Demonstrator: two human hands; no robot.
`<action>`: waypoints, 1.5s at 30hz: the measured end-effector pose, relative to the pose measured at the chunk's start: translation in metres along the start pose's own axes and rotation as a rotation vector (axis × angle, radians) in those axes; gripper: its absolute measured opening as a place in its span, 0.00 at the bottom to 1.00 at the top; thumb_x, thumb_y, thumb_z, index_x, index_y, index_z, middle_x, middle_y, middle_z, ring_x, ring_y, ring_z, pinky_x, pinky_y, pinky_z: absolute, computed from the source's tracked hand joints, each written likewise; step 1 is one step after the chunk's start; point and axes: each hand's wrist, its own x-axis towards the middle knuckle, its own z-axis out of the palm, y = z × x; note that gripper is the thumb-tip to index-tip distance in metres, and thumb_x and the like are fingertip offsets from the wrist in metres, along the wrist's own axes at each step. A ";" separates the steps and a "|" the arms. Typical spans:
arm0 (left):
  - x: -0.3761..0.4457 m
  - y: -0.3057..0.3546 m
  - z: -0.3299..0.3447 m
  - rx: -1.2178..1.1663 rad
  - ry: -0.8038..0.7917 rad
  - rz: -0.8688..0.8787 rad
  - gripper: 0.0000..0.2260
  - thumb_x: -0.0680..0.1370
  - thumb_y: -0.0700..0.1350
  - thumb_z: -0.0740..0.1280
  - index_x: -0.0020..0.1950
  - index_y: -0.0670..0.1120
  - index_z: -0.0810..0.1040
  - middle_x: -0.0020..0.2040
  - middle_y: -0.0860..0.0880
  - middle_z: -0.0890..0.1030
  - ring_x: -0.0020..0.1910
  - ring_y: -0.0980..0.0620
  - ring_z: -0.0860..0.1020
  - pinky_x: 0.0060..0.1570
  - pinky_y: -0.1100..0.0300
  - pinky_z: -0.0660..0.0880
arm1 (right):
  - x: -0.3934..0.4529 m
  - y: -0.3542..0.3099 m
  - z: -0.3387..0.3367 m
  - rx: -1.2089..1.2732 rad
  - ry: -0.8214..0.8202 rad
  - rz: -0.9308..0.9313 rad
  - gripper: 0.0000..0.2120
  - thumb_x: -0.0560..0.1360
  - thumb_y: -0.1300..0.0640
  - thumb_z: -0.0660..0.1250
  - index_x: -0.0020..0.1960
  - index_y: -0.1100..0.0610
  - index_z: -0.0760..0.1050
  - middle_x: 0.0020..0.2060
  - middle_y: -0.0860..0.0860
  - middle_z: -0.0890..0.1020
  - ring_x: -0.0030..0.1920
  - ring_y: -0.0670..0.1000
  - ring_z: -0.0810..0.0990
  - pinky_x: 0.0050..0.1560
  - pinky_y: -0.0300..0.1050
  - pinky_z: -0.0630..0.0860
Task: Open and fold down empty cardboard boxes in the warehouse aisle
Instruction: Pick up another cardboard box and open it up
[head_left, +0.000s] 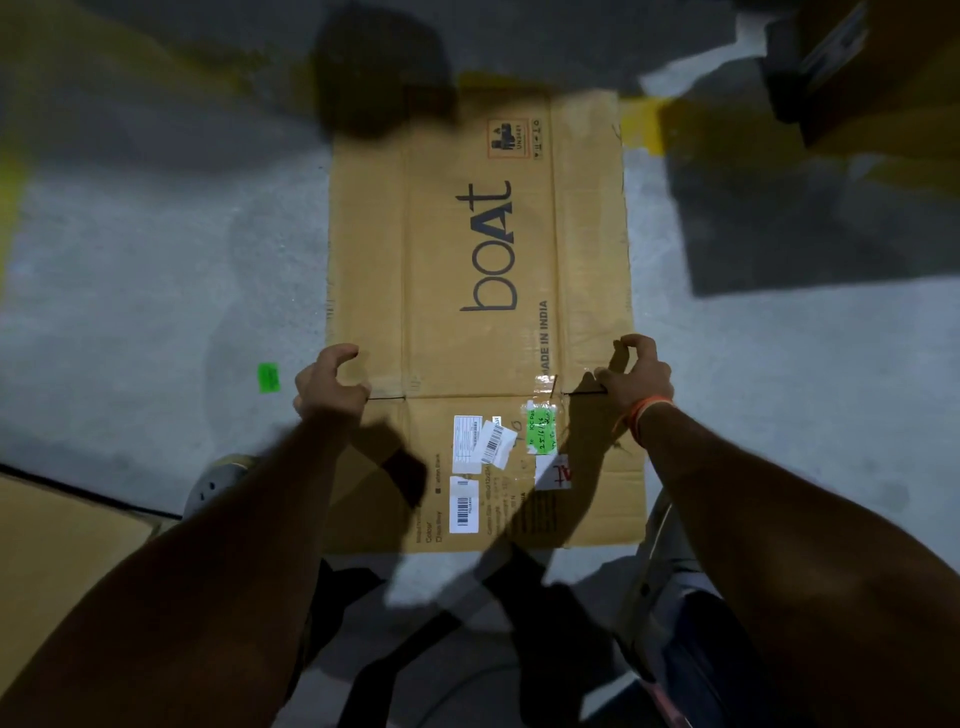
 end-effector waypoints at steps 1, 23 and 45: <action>0.003 -0.006 -0.005 -0.039 -0.028 0.024 0.22 0.74 0.43 0.72 0.67 0.59 0.76 0.69 0.44 0.75 0.65 0.38 0.75 0.68 0.47 0.72 | 0.001 0.002 -0.003 0.014 -0.003 -0.004 0.27 0.74 0.52 0.73 0.66 0.39 0.64 0.61 0.59 0.75 0.58 0.65 0.76 0.61 0.63 0.77; -0.053 0.082 -0.145 -0.188 0.025 0.231 0.31 0.77 0.25 0.57 0.74 0.50 0.74 0.75 0.46 0.73 0.74 0.45 0.71 0.66 0.66 0.66 | -0.126 -0.135 -0.024 -0.146 0.073 -0.617 0.18 0.74 0.69 0.68 0.63 0.58 0.76 0.57 0.59 0.82 0.55 0.61 0.81 0.59 0.56 0.79; -0.251 -0.305 -0.404 -0.674 0.701 -0.281 0.27 0.77 0.28 0.62 0.73 0.47 0.75 0.73 0.50 0.75 0.73 0.52 0.71 0.67 0.69 0.62 | -0.474 -0.306 0.248 -0.347 -0.424 -1.233 0.26 0.78 0.69 0.63 0.72 0.51 0.74 0.66 0.55 0.80 0.64 0.58 0.79 0.69 0.41 0.68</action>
